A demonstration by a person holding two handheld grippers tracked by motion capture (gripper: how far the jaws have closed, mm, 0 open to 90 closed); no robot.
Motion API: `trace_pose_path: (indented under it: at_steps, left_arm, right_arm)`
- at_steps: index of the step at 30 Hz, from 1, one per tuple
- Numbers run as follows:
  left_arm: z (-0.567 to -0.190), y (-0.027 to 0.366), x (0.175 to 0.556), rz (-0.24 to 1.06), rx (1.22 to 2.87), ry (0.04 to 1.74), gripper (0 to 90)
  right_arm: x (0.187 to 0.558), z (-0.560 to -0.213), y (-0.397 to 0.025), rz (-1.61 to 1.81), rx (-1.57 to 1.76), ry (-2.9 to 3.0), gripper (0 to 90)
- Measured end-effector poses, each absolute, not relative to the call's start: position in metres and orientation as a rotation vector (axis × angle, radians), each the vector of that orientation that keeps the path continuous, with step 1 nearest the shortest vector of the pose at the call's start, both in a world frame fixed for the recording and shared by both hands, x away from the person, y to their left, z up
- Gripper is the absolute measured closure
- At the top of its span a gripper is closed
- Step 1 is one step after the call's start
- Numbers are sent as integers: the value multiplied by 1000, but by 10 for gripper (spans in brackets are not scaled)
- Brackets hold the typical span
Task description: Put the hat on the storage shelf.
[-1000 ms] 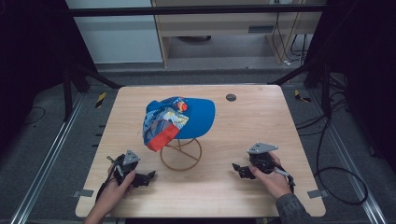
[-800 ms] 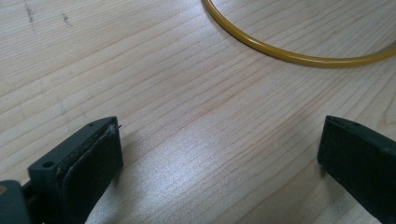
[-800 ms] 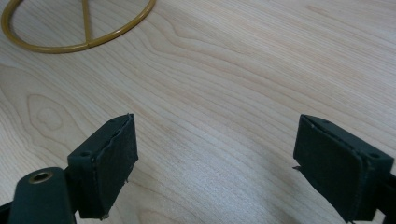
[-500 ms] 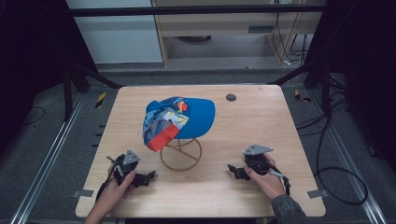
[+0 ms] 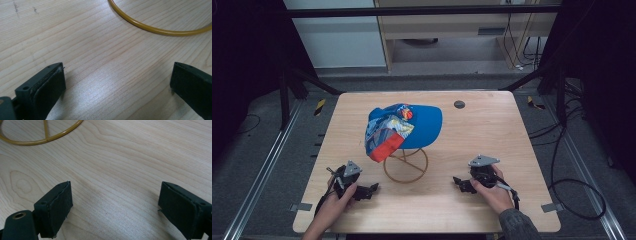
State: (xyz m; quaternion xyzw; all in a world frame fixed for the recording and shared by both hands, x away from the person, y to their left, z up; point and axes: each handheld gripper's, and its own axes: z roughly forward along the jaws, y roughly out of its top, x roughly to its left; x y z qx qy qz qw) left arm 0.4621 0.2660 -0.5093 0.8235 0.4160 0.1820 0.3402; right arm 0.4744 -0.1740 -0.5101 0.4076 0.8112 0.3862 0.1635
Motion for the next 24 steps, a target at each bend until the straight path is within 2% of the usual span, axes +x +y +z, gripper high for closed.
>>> trace_pose_path:
  at_steps: [24]
  left_arm:
    - [-509, 266, 462, 475, 2144, 1082, 0]
  right_arm:
    - [473, -512, -166, 1003, 1176, 2290, 92]
